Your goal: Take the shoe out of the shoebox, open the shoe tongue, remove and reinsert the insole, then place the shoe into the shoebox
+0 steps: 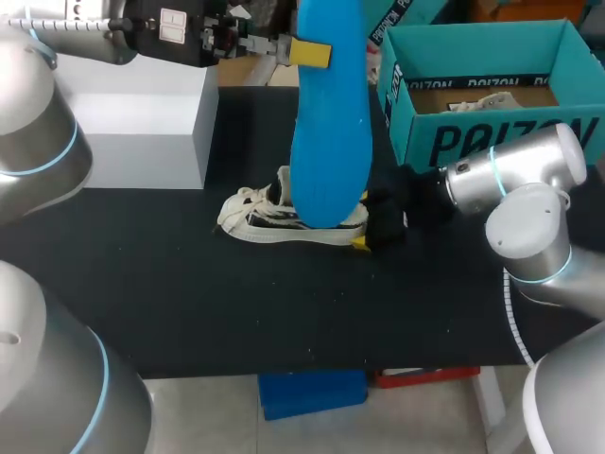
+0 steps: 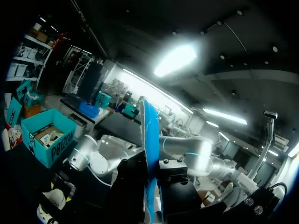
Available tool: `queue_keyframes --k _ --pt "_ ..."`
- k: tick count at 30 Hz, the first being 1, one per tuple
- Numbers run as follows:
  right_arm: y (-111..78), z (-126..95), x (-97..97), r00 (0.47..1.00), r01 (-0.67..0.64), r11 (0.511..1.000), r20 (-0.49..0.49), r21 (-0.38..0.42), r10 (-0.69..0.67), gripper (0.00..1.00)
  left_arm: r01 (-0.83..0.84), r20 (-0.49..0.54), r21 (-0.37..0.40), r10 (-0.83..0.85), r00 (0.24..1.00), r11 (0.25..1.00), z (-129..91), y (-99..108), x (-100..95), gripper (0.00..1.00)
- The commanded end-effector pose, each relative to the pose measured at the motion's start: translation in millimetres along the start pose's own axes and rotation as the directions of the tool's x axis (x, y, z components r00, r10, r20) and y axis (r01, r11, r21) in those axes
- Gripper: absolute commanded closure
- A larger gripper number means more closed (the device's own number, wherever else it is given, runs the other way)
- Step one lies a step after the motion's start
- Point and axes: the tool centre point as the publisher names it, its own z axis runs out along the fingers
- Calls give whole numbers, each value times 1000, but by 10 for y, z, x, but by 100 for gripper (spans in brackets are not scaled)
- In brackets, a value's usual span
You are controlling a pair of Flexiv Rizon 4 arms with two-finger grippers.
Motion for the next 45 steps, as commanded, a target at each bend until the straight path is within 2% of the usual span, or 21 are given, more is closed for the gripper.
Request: queue_keyframes --k 1,4,7,14,15,17,19,20,22,23,24,29,30,34,39,40,45 --pt "67 -122 -5 1000 -1 997 -5 75 1 0 0 3 1 0 1000 1000 9 4 0 100" --pt "124 -241 -17 999 -6 973 -45 230 17 0 0 3 1 0 1000 1000 9 4 0 100" --pt "229 -329 -51 997 21 924 -74 381 8 0 0 3 1 0 1000 1000 9 4 0 100" --pt "434 -355 -157 996 63 785 -84 616 -14 0 0 3 1 0 1000 1000 9 4 0 100" --pt "467 -354 -177 997 63 746 -80 663 -14 0 0 3 1 0 1000 1000 9 4 0 100" --pt "513 -348 -204 997 63 703 -69 708 -19 0 0 3 1 0 1000 1000 9 4 0 100" --pt "593 -330 -246 997 69 624 -67 778 -27 0 0 3 1 0 1000 1000 9 4 0 100" --pt "620 -320 -259 997 71 606 -64 792 -33 0 0 3 1 0 1000 1000 9 4 0 100" --pt "691 -292 -296 998 55 539 -37 841 -43 0 0 3 1 0 1000 1000 9 4 0 100" --pt "707 -279 -305 998 54 526 -35 848 -47 0 0 3 1 0 1000 1000 9 4 0 100" --pt "733 -247 -324 998 55 487 -33 871 -53 0 0 3 1 0 1000 1000 9 4 0 100" --pt "798 -119 -384 997 63 398 -42 915 -61 0 0 3 1 0 1000 1000 9 4 0 100" --pt "814 -81 -405 997 66 359 -49 931 -57 0 0 3 1 0 1000 1000 9 4 0 100" --pt "905 50 -444 995 82 309 -62 948 -75 0 0 3 1 0 1000 1000 9 4 0 100" --pt "897 168 -494 995 92 311 -73 946 -71 2 0 3 1 0 1000 1000 9 4 0 100" --pt "893 184 -496 995 91 315 -74 945 -66 7 0 3 1 0 1000 1000 9 4 0 100" --pt "846 261 -487 997 74 335 -61 939 -48 13 0 3 1 0 1000 1000 9 4 0 100"
